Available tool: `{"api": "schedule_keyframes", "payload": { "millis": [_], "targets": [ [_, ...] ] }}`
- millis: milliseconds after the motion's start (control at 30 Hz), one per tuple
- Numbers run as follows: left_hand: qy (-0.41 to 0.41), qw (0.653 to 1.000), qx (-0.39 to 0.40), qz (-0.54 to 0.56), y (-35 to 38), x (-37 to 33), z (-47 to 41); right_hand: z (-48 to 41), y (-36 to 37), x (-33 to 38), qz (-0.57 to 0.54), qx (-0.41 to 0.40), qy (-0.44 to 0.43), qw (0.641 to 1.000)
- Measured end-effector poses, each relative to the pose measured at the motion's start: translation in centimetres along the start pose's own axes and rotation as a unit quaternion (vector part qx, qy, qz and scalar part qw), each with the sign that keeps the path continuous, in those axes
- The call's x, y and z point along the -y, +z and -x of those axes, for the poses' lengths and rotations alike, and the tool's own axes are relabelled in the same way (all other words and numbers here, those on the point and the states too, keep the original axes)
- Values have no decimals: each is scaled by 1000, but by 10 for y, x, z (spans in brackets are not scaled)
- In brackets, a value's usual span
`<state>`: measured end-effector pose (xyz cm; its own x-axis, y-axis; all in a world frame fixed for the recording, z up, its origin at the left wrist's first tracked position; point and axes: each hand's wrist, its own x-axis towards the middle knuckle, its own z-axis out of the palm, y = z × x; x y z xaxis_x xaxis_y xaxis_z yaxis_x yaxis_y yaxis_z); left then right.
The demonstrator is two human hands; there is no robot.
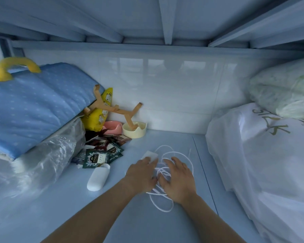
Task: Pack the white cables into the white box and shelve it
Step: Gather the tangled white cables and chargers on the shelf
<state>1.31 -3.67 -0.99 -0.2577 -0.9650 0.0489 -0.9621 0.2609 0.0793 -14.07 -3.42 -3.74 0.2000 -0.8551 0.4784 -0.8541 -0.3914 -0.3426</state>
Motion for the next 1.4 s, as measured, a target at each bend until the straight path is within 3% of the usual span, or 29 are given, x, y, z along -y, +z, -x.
{"api": "schedule_keyframes", "payload": {
  "millis": [167,300,400,467,567,667,933,1067,1233,1400],
  "targets": [
    [-31,996,-71,-46,9,2,26,2,-9,3,-74,-7,-75,994],
    [-16,994,-100,-31,11,8,36,2,-10,4,-50,-35,-164,985],
    [-9,996,-87,0,9,11,35,3,-13,2,40,-85,-149,984],
    [-7,998,-63,21,9,12,34,5,-13,3,85,-85,-94,988],
    [5,998,-65,20,9,13,37,7,-8,1,57,-23,-26,998],
    [15,997,-76,26,6,17,41,6,-3,5,-46,28,-16,998],
    [42,995,-79,43,-5,56,65,7,10,48,-159,17,-43,986],
    [43,995,-83,18,-9,81,74,1,15,70,-128,65,-51,988],
    [-9,999,-47,-10,-13,111,82,-11,14,90,-43,210,8,977],
    [-54,998,10,-4,-12,129,89,-14,22,109,12,241,6,971]
  ]
}}
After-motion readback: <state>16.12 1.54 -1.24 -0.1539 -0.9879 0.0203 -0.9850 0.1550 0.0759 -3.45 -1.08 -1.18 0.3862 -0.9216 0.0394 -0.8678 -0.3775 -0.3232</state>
